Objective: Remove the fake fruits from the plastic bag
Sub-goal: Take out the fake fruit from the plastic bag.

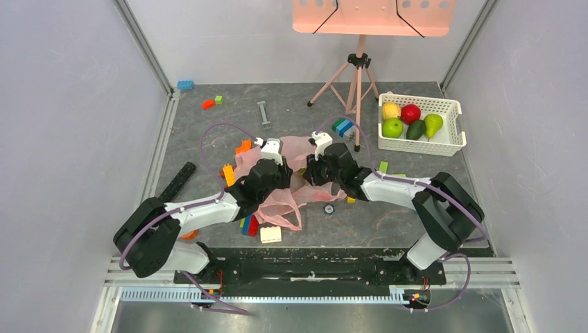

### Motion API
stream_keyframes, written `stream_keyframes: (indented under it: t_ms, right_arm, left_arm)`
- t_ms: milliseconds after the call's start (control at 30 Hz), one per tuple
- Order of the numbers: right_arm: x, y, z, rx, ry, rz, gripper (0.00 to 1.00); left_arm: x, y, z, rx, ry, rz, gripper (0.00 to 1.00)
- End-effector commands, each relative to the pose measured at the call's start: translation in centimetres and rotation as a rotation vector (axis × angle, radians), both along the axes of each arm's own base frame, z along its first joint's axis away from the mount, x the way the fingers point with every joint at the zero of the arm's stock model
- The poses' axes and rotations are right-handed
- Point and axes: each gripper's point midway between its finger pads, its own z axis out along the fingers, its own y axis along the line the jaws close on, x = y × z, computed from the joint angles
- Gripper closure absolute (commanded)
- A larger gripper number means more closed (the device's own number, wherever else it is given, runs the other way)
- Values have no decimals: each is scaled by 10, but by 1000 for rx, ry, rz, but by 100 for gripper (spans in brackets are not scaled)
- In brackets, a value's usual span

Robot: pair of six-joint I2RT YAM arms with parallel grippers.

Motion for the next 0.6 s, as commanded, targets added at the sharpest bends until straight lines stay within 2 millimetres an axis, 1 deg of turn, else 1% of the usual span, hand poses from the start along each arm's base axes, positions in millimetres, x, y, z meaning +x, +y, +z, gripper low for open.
stream_keyframes:
  t_ms: [0, 67, 167, 267, 333, 400, 467, 567]
  right_arm:
    - [25, 5, 16, 7, -49, -74, 69]
    - [29, 6, 13, -1, -45, -83, 69]
    - [40, 1, 9, -32, -54, -138, 69]
    - [47, -5, 4, -66, -58, -180, 66]
    - [48, -9, 1, -87, -58, -198, 65]
    - [49, -12, -1, -96, -60, -206, 61]
    - [49, -11, -2, -100, -61, -201, 57]
    - [50, -5, -4, -93, -63, -177, 56]
  left_arm:
    - [7, 1, 15, -11, -68, -1, 72]
    - [8, 2, 13, -1, -71, 1, 72]
    - [10, 3, 11, 13, -73, 10, 72]
    - [11, 4, 10, 22, -75, 12, 72]
    - [11, 4, 9, 25, -74, 13, 72]
    - [11, 4, 8, 28, -74, 12, 71]
    - [11, 3, 8, 28, -72, 8, 71]
    - [12, 3, 9, 29, -73, 8, 71]
